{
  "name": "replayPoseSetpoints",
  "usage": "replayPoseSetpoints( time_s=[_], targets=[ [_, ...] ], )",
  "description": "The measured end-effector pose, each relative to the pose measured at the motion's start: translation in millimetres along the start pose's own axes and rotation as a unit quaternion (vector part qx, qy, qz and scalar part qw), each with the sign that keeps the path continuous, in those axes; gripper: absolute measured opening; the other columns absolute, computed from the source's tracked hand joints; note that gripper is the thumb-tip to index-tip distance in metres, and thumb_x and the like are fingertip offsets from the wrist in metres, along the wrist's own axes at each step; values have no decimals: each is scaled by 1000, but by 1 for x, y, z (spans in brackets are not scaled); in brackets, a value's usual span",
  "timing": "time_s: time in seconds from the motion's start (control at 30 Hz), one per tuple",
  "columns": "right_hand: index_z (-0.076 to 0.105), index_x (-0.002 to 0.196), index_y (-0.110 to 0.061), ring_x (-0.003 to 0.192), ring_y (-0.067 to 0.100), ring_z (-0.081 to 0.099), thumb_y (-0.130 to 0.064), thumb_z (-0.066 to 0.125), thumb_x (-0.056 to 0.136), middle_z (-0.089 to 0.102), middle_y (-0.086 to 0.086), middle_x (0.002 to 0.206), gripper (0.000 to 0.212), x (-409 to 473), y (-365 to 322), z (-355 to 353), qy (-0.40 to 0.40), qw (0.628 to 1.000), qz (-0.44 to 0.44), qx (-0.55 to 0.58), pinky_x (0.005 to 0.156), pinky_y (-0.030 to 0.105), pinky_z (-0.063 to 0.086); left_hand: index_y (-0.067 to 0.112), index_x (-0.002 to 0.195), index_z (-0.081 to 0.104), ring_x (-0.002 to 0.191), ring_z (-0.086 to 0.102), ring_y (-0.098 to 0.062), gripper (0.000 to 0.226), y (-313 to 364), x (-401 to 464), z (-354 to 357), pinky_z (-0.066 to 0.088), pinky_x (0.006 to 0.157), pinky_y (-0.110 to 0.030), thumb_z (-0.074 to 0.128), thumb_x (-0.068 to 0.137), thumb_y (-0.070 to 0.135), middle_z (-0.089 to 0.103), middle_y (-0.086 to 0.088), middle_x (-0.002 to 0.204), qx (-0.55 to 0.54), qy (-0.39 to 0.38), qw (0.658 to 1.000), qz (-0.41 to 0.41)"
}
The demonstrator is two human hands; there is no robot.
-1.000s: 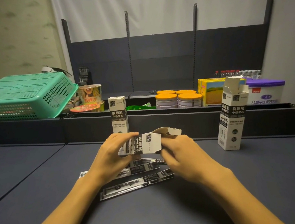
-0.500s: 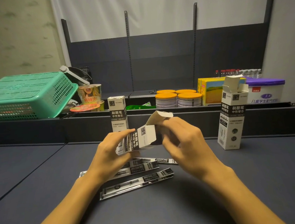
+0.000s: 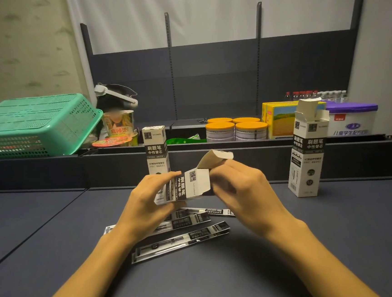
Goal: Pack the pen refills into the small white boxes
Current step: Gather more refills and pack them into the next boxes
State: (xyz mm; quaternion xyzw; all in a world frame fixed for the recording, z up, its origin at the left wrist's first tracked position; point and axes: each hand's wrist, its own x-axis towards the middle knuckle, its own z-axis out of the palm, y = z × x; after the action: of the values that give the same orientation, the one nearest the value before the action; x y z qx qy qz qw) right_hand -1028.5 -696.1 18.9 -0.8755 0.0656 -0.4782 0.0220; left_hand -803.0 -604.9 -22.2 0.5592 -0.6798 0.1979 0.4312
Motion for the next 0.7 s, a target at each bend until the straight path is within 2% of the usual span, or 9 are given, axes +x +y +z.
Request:
replayPoseSetpoints(
  time_s=[0.1,0.17,0.23,0.27,0.3,0.37,0.57,0.63,0.7],
  targets=[
    [65,101,-10,67,3,53,-13,56,89,71,4,92,15,0,-3,-2,-4,1000,10,21,57,18,49,32,134,45,113,53,-7,76,1,0,-1,53,88,-33,84,70,17,53,15,122,2,-2,1000,8],
    [66,104,-10,64,0,51,-14,54,91,72,3,91,18,0,-4,-3,-5,1000,10,24,57,12,44,31,133,45,112,53,-9,74,3,0,-1,54,88,-36,83,71,20,54,13,123,4,-6,1000,14],
    [67,108,-10,61,7,59,-18,52,93,72,3,89,23,0,-4,-3,-4,1000,8,27,55,17,50,31,133,45,111,53,-9,73,5,1,-1,54,88,-37,82,71,22,55,11,122,4,-9,1000,17],
    [68,108,-12,60,12,62,-21,49,94,72,2,87,26,0,-4,-3,-3,1000,10,28,53,25,54,30,133,45,111,53,-10,72,5,1,-1,54,88,-37,82,71,23,57,10,122,5,-10,1000,17],
    [69,108,-13,58,16,63,-24,45,95,72,1,84,30,0,-3,-3,-3,1000,10,27,50,33,54,30,133,45,111,53,-10,72,5,1,-1,54,88,-38,82,71,22,58,8,122,6,-10,1000,16],
    [70,109,-16,57,18,63,-26,42,94,72,0,81,33,0,-2,-2,-9,1000,10,21,48,37,52,30,133,45,111,53,-11,72,6,1,-1,54,88,-38,82,71,22,59,6,122,6,-11,1000,17],
    [68,116,-18,61,18,61,-18,49,93,70,1,80,30,-1,1,2,-47,999,25,8,57,34,55,30,133,44,111,55,-14,71,6,2,0,54,87,-42,80,71,25,61,1,122,9,-17,1000,20],
    [68,114,-16,62,19,62,-16,50,92,69,1,80,28,-1,1,1,-38,999,19,9,58,30,54,29,133,44,111,55,-14,71,5,1,0,54,86,-44,81,73,24,61,0,122,13,-11,1000,19],
    [68,114,-13,66,15,63,-13,51,92,70,2,89,28,0,0,0,-16,999,14,27,62,23,51,28,133,44,110,55,-15,67,5,1,-2,55,85,-46,77,75,32,59,3,122,15,6,1000,13]
  ],
)
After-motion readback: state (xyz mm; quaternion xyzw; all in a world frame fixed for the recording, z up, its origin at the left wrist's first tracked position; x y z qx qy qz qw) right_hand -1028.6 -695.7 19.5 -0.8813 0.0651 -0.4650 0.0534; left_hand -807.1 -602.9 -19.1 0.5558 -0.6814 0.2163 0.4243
